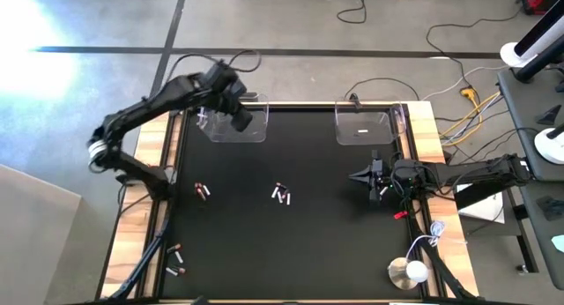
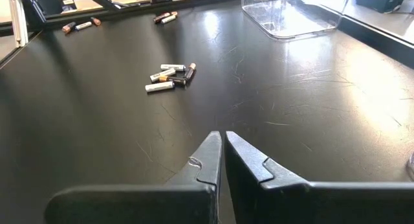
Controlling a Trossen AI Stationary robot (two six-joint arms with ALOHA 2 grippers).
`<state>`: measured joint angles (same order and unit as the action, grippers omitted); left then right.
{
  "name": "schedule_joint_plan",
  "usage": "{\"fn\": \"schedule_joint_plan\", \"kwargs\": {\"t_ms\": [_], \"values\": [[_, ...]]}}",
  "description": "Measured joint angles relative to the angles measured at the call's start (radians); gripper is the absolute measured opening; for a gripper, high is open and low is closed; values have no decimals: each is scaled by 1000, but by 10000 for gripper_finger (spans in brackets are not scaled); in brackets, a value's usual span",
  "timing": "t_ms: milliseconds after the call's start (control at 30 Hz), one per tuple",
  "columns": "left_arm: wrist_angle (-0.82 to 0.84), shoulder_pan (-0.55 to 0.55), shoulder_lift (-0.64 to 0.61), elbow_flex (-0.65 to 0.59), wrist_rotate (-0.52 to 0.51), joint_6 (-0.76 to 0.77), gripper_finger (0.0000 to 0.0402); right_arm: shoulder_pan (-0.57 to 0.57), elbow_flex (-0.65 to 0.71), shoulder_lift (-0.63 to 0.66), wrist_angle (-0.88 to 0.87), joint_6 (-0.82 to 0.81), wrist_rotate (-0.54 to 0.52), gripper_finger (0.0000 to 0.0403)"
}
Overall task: Sort batteries
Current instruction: Adjust the bins
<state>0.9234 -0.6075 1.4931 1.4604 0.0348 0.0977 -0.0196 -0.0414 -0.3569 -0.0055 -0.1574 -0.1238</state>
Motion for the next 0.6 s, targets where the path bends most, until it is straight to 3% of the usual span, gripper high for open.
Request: {"fn": "schedule_joint_plan", "kwargs": {"t_ms": [300,600], "values": [[121,7,245,139,1,156,155,0,0,0,0,0,0,13],[148,60,333,166,-2,219,155,0,0,0,0,0,0,13]]}}
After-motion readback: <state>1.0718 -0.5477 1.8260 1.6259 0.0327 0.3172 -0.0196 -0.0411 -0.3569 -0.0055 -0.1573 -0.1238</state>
